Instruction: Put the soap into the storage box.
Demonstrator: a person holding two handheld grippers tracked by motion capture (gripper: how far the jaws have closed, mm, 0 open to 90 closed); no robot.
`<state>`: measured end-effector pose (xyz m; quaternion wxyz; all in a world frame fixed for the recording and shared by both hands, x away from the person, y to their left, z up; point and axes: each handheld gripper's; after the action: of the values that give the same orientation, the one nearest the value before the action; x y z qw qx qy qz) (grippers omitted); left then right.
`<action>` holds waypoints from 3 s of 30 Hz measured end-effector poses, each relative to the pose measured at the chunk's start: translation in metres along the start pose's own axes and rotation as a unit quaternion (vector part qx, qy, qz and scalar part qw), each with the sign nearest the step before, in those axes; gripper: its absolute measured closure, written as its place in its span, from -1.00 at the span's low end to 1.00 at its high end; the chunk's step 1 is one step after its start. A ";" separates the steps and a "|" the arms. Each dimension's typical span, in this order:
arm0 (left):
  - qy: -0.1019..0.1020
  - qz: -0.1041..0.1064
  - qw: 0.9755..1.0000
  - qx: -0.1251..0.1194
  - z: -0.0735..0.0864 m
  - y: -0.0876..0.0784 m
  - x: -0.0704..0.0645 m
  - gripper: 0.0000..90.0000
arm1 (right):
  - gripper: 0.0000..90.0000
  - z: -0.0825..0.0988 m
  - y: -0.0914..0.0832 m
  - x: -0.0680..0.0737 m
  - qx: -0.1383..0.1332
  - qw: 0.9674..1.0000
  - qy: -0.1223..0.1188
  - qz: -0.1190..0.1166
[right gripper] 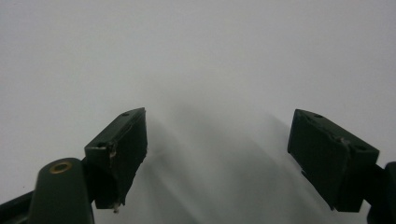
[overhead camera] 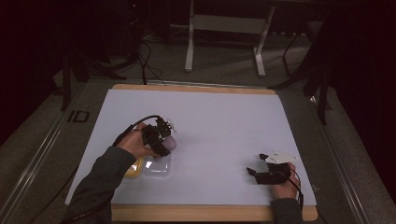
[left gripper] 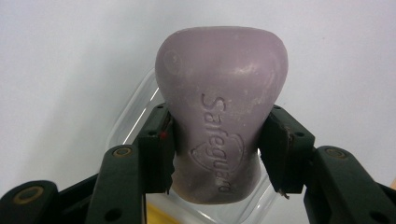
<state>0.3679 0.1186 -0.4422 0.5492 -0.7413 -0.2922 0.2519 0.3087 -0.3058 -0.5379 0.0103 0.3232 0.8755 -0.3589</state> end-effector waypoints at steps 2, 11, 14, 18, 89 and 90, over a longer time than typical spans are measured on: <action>-0.005 -0.002 1.000 0.000 0.002 -0.001 0.002 0.11 | -0.57 0.000 0.000 0.000 0.000 1.000 0.000 0.000; -0.023 -0.014 1.000 -0.005 0.007 -0.007 0.010 0.11 | -0.57 0.000 0.000 0.000 0.000 1.000 -0.001 0.000; -0.033 -0.018 0.999 -0.008 0.008 -0.008 0.012 0.11 | -0.57 0.000 0.000 0.000 0.000 1.000 -0.001 0.000; -0.048 -0.019 0.999 -0.015 0.009 -0.011 0.015 0.11 | -0.57 0.000 0.000 0.000 0.000 1.000 -0.001 0.000; -0.183 -0.063 0.980 -0.039 0.063 -0.029 0.045 0.11 | -0.56 -0.001 0.002 0.002 0.011 1.000 -0.014 -0.001; -0.184 -0.061 0.980 -0.039 0.064 -0.029 0.046 0.11 | -0.56 -0.002 0.002 0.002 0.011 1.000 -0.014 -0.001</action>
<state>0.3513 0.2001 -0.4334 0.4707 -0.6837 -0.4432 0.3384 0.3081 -0.3024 -0.5386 0.0185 0.3175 0.8717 -0.3728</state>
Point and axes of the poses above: each handheld gripper's, and its own axes: y roughly forward along the jaws, z roughly out of its underside, x roughly to its left, and after that the axes turned 14 degrees about -y, right-handed
